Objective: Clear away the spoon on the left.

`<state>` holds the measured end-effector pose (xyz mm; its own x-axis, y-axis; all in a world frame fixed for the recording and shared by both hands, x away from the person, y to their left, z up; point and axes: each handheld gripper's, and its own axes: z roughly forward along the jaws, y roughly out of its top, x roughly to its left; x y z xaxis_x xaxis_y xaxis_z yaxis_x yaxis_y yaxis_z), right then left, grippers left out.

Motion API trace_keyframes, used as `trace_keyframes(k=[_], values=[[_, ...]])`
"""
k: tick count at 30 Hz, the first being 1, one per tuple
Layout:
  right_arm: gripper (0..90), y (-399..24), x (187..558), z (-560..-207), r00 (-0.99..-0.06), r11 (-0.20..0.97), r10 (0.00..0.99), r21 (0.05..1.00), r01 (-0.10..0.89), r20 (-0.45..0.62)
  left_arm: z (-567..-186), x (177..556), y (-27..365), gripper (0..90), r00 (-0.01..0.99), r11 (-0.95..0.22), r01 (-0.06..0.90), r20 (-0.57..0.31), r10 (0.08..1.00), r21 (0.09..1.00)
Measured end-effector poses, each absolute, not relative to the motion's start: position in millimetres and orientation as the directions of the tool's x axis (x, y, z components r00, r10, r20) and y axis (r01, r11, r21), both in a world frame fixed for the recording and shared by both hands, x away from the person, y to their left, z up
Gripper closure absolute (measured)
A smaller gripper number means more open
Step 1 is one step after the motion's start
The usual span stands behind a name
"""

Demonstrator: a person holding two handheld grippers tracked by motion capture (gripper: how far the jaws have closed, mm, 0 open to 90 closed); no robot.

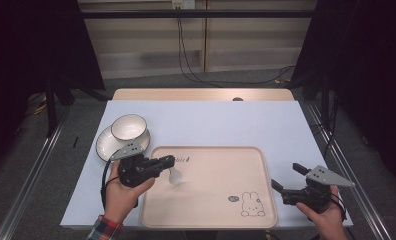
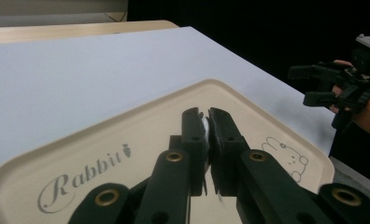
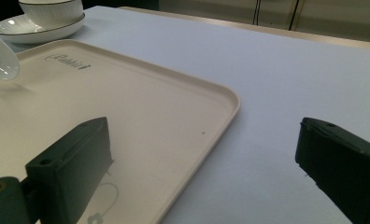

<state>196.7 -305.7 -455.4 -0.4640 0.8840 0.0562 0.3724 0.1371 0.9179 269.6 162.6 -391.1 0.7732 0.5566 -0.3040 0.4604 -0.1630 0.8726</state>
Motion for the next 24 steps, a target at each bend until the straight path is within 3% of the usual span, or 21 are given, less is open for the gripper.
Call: trace_keyframes(k=[24], values=[[3.2,-304.5,196.7,-455.3,-0.461,0.142,0.886,0.917,0.372,0.05,-406.4,268.0,160.9,84.6,0.781,-0.177,0.511,-0.368,0.505,0.841]])
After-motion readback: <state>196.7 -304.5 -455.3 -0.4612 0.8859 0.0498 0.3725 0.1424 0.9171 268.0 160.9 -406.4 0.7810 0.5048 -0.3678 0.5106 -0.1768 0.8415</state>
